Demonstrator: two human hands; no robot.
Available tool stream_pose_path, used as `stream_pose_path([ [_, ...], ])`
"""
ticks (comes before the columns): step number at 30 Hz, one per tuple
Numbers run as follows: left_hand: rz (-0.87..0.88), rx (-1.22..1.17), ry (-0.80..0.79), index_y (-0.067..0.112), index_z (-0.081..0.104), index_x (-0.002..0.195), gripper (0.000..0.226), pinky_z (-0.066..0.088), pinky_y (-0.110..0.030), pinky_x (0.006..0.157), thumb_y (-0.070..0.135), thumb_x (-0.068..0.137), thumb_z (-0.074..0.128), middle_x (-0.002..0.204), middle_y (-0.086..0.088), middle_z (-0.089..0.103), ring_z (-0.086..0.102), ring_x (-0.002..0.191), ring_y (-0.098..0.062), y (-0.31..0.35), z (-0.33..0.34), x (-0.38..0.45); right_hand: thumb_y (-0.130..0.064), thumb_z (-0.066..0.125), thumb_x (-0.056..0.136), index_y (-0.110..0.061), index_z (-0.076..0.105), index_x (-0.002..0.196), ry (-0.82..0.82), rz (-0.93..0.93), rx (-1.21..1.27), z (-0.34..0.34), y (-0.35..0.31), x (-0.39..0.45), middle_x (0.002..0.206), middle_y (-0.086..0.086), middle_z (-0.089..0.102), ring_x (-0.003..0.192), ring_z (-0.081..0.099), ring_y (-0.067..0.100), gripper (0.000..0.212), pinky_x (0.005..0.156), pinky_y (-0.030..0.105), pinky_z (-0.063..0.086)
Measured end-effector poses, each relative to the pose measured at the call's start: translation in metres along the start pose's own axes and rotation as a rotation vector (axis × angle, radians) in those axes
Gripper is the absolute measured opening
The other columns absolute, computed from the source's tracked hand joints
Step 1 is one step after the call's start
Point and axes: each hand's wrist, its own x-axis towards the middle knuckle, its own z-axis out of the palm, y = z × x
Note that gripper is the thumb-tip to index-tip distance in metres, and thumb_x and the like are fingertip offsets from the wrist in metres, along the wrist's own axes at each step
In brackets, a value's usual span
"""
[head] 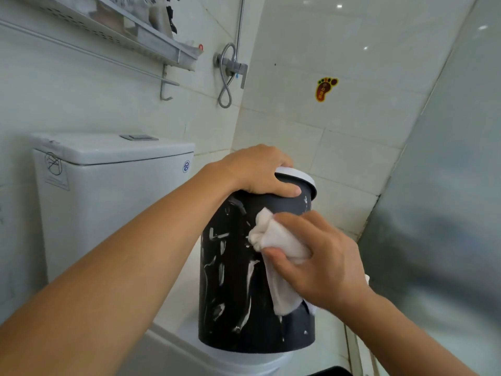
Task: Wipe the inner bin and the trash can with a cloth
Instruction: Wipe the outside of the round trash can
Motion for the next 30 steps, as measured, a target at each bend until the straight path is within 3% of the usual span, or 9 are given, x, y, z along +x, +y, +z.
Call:
stream_pose_path([
  [3,-0.011,-0.016,-0.013,0.022,0.065,0.083,0.042,0.053,-0.045,0.071,0.064,0.083,0.070,0.078,0.002,0.067,0.064,0.076,-0.020,-0.006,-0.001,-0.001,-0.069,0.061,0.088,-0.041,0.066,0.121,-0.176,-0.202,-0.044,-0.006,-0.004,-0.021,0.092,-0.013,0.055,0.075,0.058,0.012,0.043,0.055,0.032,0.048],
  [5,-0.018,-0.011,-0.016,0.021,0.066,0.083,0.043,0.053,-0.044,0.070,0.064,0.083,0.071,0.078,0.002,0.068,0.065,0.076,-0.020,-0.005,-0.001,0.000,-0.069,0.061,0.087,-0.043,0.067,0.121,-0.195,-0.228,-0.056,-0.010,0.000,-0.016,0.091,-0.013,0.056,0.075,0.059,0.012,0.043,0.056,0.029,0.046],
  [10,-0.017,-0.026,-0.008,0.017,0.062,0.078,0.046,0.041,-0.037,0.060,0.061,0.080,0.073,0.072,-0.005,0.064,0.054,0.062,-0.019,0.004,0.001,0.003,-0.067,0.062,0.085,-0.043,0.069,0.121,0.028,0.041,0.039,-0.007,0.012,0.026,0.098,-0.014,0.063,0.081,0.063,0.011,0.044,0.064,0.036,0.056],
  [15,-0.042,-0.035,-0.026,0.020,0.070,0.088,0.043,0.054,-0.046,0.072,0.063,0.082,0.071,0.083,-0.001,0.070,0.067,0.079,-0.023,-0.005,0.000,0.001,-0.066,0.066,0.085,-0.042,0.069,0.120,-0.313,-0.226,0.042,-0.015,0.001,-0.012,0.093,-0.015,0.058,0.077,0.059,0.009,0.042,0.060,0.035,0.051],
  [17,-0.022,-0.030,-0.030,0.018,0.069,0.087,0.044,0.051,-0.044,0.067,0.062,0.083,0.071,0.082,-0.002,0.069,0.065,0.078,-0.024,-0.003,0.001,0.003,-0.066,0.066,0.086,-0.042,0.068,0.120,-0.353,-0.278,0.029,-0.020,0.003,-0.018,0.093,-0.015,0.059,0.077,0.061,0.010,0.042,0.059,0.035,0.051],
  [22,-0.012,-0.020,-0.008,0.020,0.060,0.075,0.043,0.038,-0.034,0.059,0.061,0.080,0.073,0.064,0.005,0.058,0.051,0.061,-0.018,0.008,0.006,0.008,-0.065,0.062,0.087,-0.039,0.071,0.118,-0.016,-0.062,0.027,-0.012,0.010,0.024,0.099,-0.015,0.063,0.081,0.063,0.010,0.041,0.063,0.033,0.055],
  [24,-0.030,-0.018,-0.010,0.017,0.064,0.080,0.044,0.038,-0.034,0.059,0.059,0.081,0.074,0.068,-0.001,0.061,0.051,0.061,-0.021,0.005,0.005,0.008,-0.066,0.062,0.087,-0.039,0.071,0.118,0.006,-0.001,0.025,-0.007,0.009,0.026,0.099,-0.015,0.063,0.081,0.062,0.009,0.042,0.064,0.033,0.054],
  [28,-0.033,-0.034,-0.016,0.013,0.069,0.090,0.047,0.042,-0.035,0.061,0.059,0.083,0.072,0.084,-0.008,0.071,0.066,0.078,-0.029,-0.004,0.003,0.005,-0.067,0.062,0.085,-0.039,0.069,0.117,-0.293,-0.229,0.005,-0.013,-0.007,-0.010,0.090,-0.013,0.060,0.075,0.061,0.014,0.043,0.060,0.035,0.052],
  [30,-0.021,-0.029,-0.024,0.014,0.070,0.093,0.048,0.044,-0.036,0.062,0.061,0.083,0.071,0.086,-0.007,0.071,0.067,0.079,-0.028,-0.003,0.003,0.005,-0.068,0.063,0.084,-0.041,0.070,0.114,-0.364,-0.302,-0.022,-0.018,-0.009,-0.017,0.088,-0.013,0.060,0.074,0.061,0.014,0.041,0.058,0.034,0.051],
])
